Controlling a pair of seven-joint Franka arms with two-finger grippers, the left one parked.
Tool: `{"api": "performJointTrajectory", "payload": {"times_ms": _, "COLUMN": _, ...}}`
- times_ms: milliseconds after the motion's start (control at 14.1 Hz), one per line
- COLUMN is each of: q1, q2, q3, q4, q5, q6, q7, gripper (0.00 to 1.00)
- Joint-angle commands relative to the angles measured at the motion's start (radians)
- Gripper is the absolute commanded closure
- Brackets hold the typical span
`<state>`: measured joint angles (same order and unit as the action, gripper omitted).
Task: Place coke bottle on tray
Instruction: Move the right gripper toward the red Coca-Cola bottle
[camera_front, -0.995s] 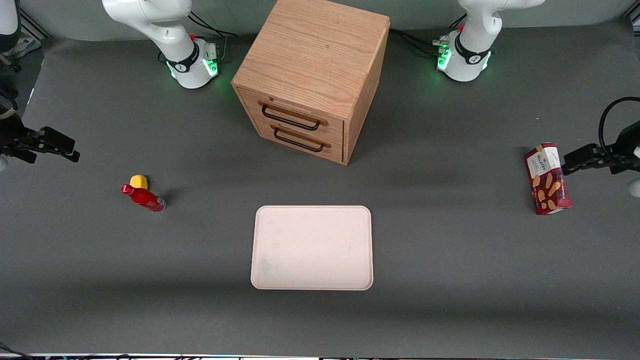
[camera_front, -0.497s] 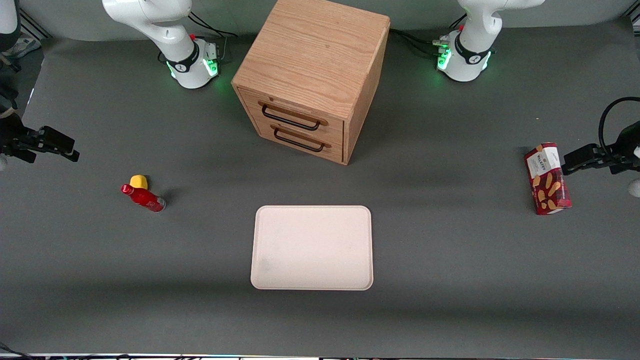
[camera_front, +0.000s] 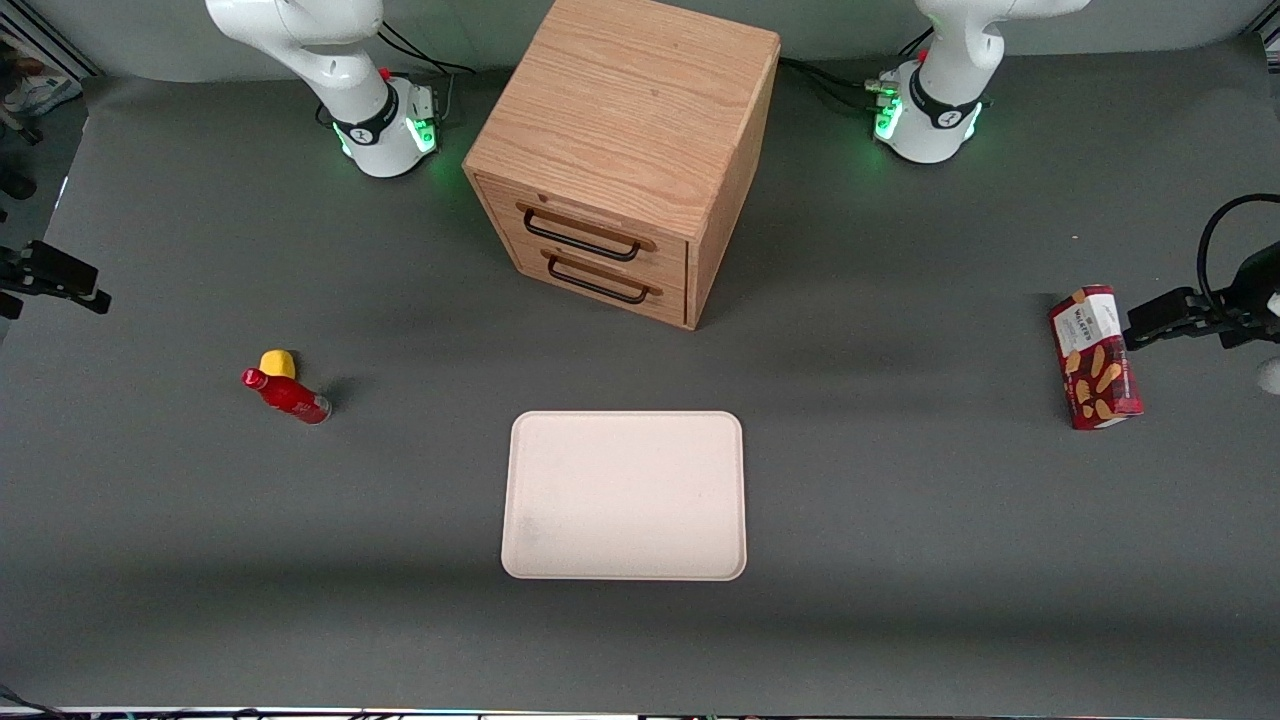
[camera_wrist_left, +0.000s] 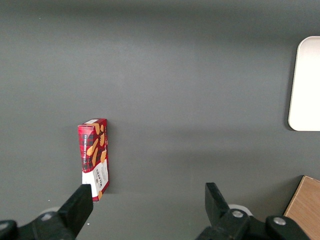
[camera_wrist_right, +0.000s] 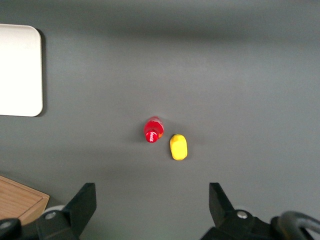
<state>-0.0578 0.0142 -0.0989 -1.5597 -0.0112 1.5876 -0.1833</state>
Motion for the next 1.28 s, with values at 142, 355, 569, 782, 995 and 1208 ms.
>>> {"api": "performJointTrajectory", "payload": {"times_ms": 142, "q1": -0.01, "q2": -0.103, "q3": 0.008, "q4": -0.124, "q5": 0.02, "q6": -0.001, "q7": -0.038, "gripper": 0.0}}
{"api": "performJointTrajectory", "payload": {"times_ms": 355, "q1": -0.002, "q2": -0.128, "q3": 0.008, "q4": -0.146, "q5": 0.019, "q6": 0.0, "q7": -0.038, "gripper": 0.0}}
{"api": "performJointTrajectory", "payload": {"times_ms": 569, "q1": -0.002, "q2": -0.134, "q3": 0.008, "q4": -0.167, "q5": 0.019, "q6": 0.015, "q7": -0.079, "gripper": 0.0}}
{"api": "performJointTrajectory", "payload": {"times_ms": 782, "q1": -0.002, "q2": -0.143, "q3": 0.008, "q4": -0.262, "q5": 0.02, "q6": 0.103, "q7": -0.079, "gripper": 0.0}}
{"api": "performJointTrajectory", "payload": {"times_ms": 995, "q1": 0.001, "q2": -0.158, "q3": 0.008, "q4": -0.374, "q5": 0.02, "q6": 0.219, "q7": -0.078, "gripper": 0.0}}
{"api": "performJointTrajectory", "payload": {"times_ms": 1208, "q1": 0.006, "q2": -0.146, "q3": 0.01, "q4": -0.489, "q5": 0.022, "q6": 0.377, "q7": -0.071, "gripper": 0.0}}
